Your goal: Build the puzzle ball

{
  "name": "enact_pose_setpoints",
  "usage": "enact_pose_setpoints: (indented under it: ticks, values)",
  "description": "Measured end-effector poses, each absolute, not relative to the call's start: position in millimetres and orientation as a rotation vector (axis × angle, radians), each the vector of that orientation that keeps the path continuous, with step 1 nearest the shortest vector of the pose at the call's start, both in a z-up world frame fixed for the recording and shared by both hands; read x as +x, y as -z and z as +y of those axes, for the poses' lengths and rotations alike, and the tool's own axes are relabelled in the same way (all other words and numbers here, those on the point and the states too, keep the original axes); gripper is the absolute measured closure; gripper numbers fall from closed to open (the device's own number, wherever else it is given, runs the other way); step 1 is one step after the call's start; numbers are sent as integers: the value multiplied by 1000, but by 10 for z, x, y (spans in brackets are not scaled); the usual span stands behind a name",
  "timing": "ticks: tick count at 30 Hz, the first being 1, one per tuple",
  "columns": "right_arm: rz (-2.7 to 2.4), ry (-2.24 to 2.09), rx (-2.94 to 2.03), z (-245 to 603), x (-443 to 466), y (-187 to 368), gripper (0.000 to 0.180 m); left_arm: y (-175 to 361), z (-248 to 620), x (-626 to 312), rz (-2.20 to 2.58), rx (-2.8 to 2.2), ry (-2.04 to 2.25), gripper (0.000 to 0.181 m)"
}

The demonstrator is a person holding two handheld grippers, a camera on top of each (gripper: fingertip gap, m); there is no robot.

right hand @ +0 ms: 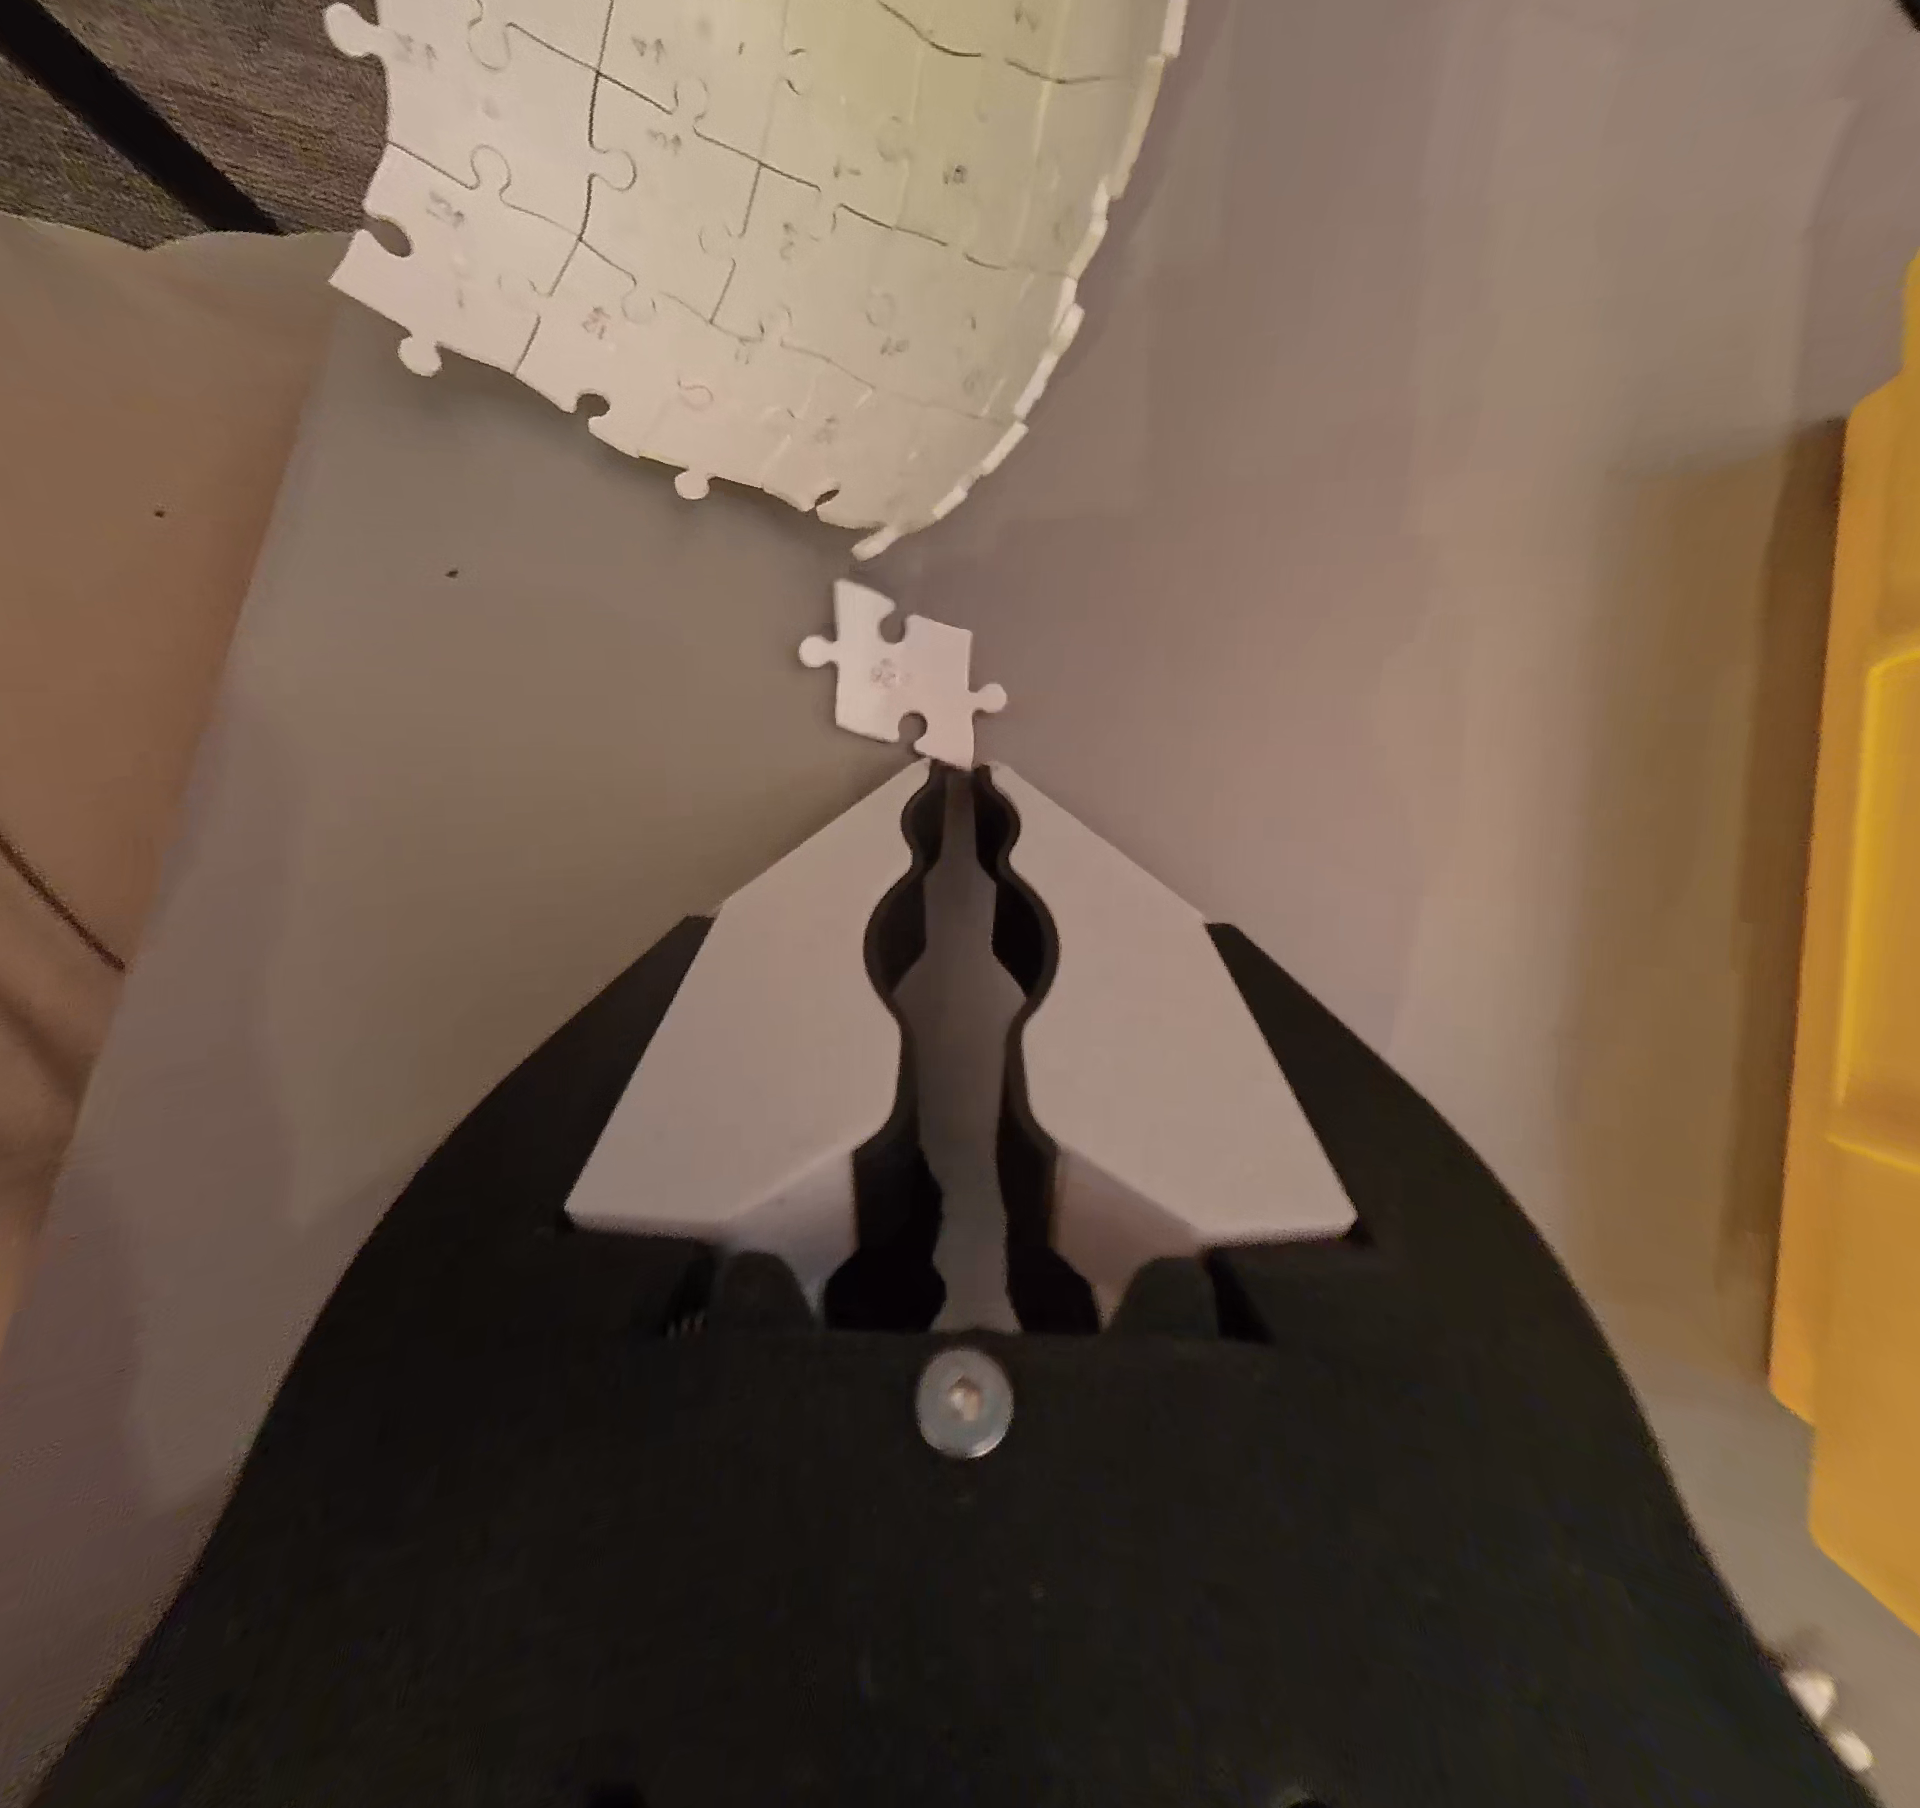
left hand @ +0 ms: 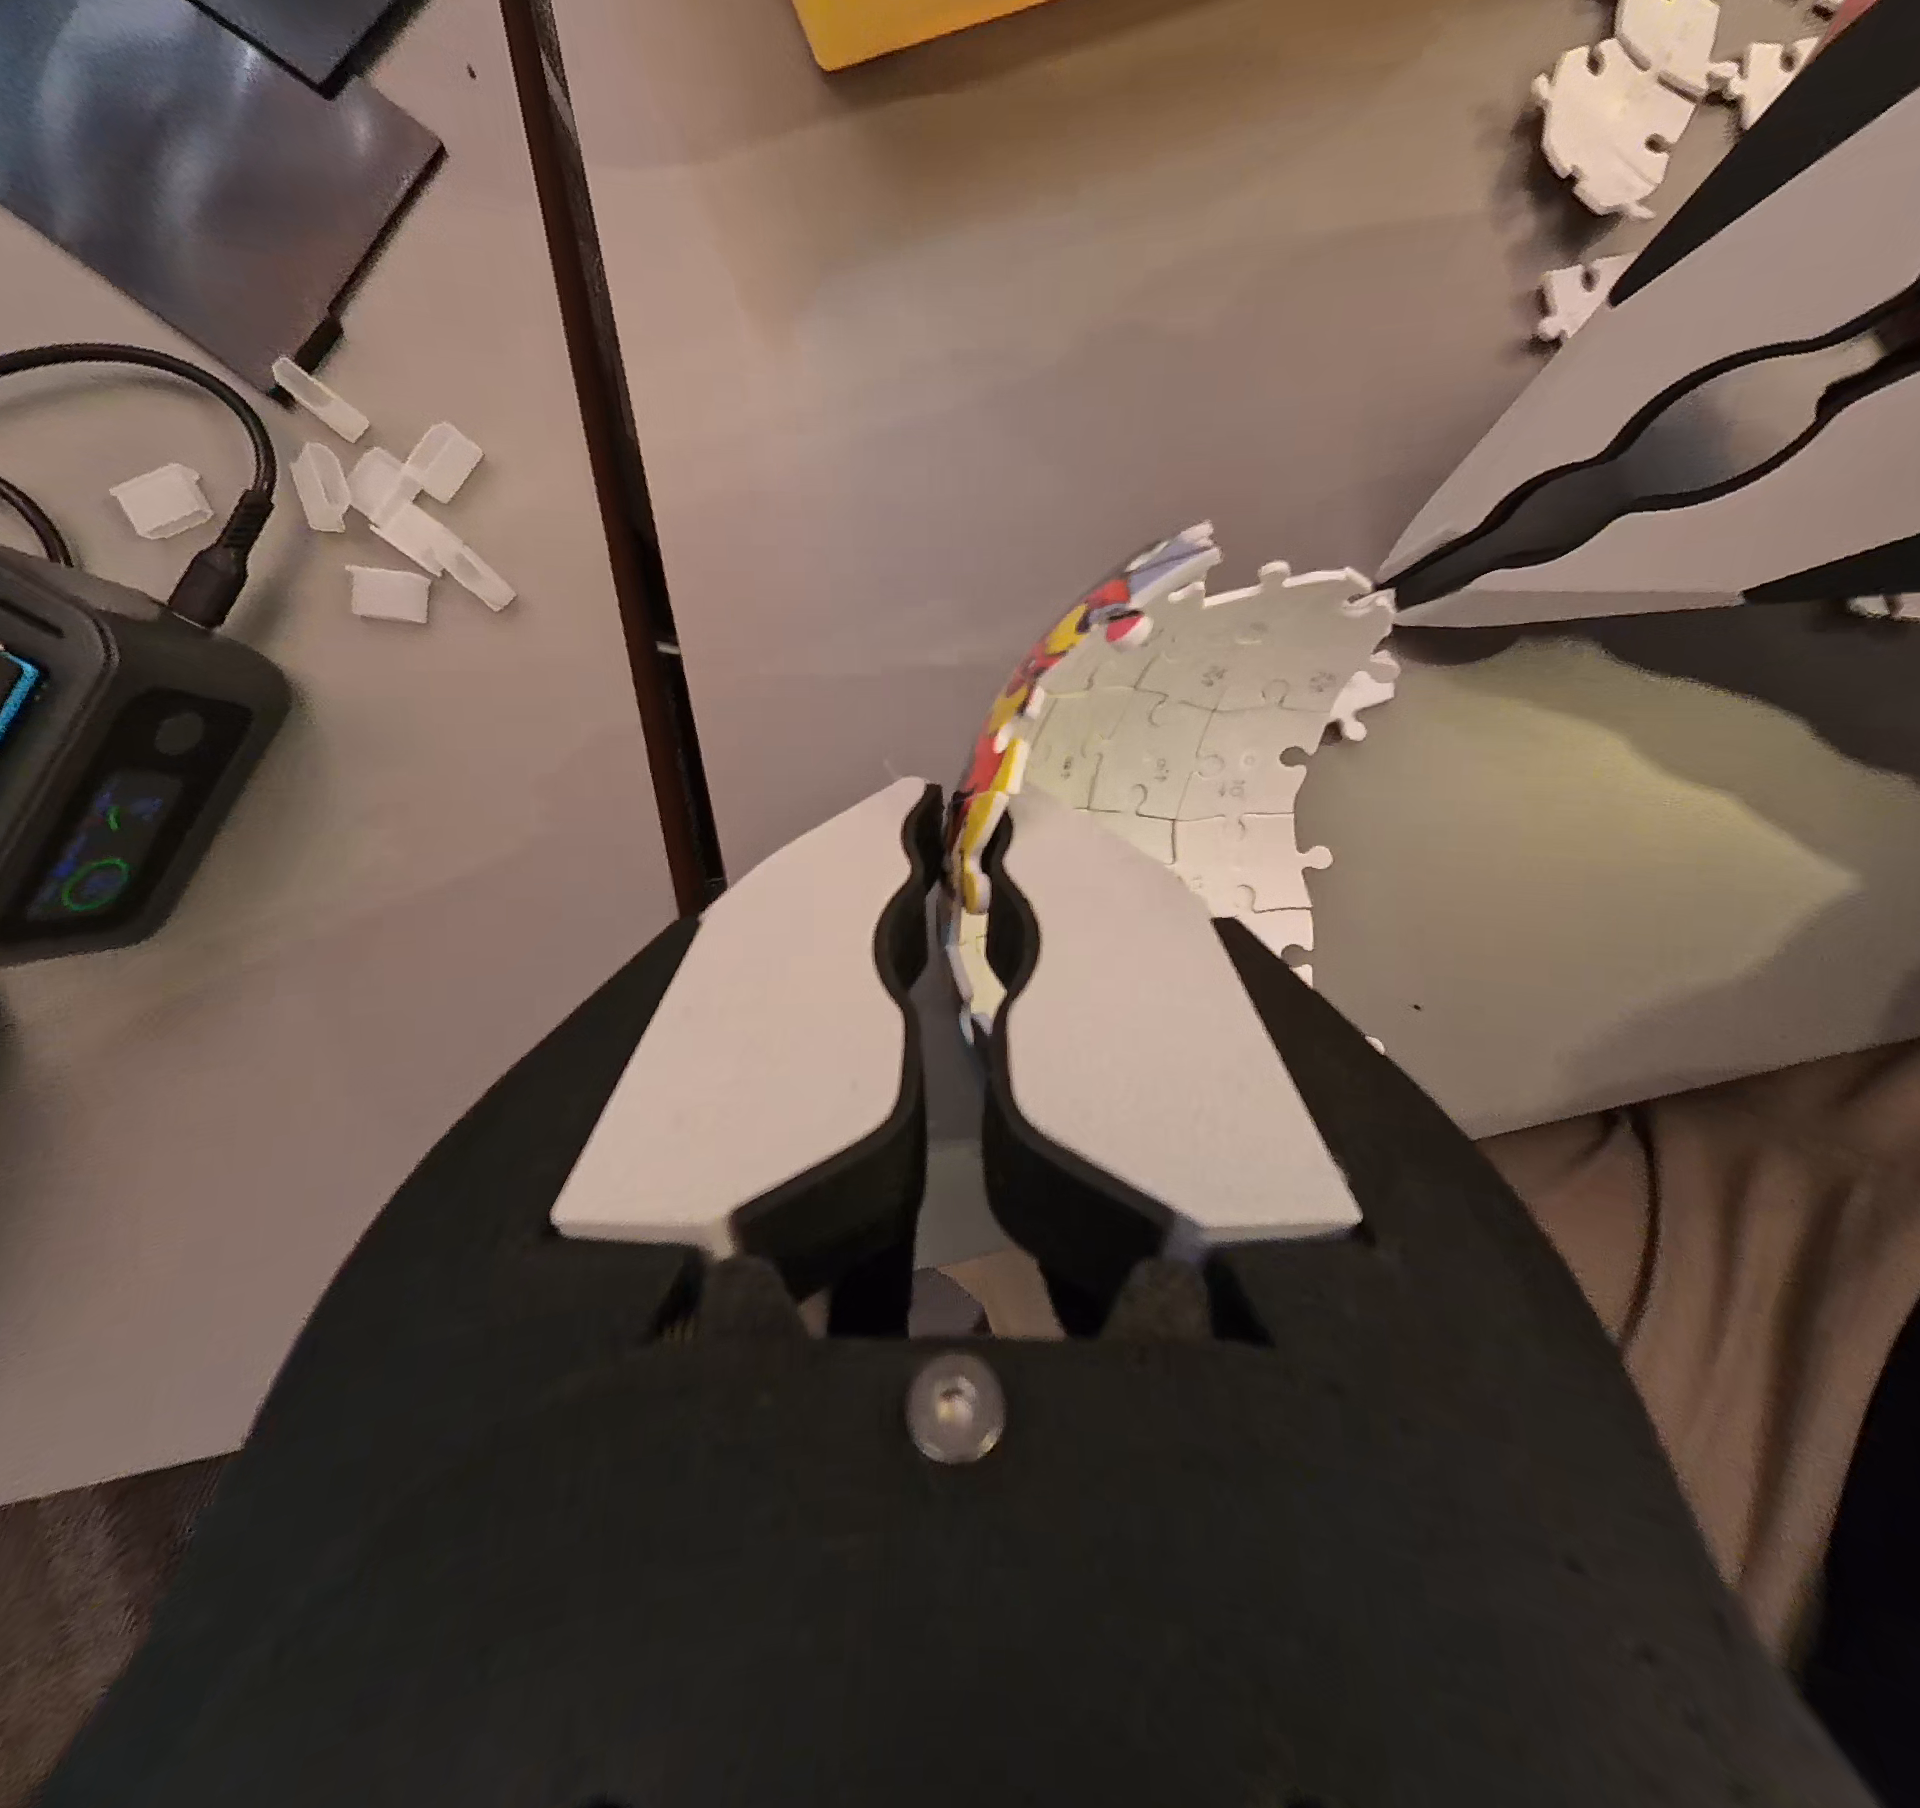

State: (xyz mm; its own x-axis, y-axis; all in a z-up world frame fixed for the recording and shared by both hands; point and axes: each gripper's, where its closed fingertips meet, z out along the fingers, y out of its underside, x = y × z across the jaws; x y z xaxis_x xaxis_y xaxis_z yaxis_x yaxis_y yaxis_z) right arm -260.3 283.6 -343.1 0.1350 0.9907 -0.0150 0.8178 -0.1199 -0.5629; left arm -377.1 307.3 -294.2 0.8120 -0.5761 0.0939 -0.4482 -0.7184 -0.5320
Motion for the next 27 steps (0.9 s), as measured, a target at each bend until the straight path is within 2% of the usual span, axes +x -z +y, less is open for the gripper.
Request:
enact_pose_setpoints:
  ticks: [27]
  values:
    - [-1725,-597,-2014,2749,-2676,3412,176,2970,3173,-3786,835,-2539,306,175]
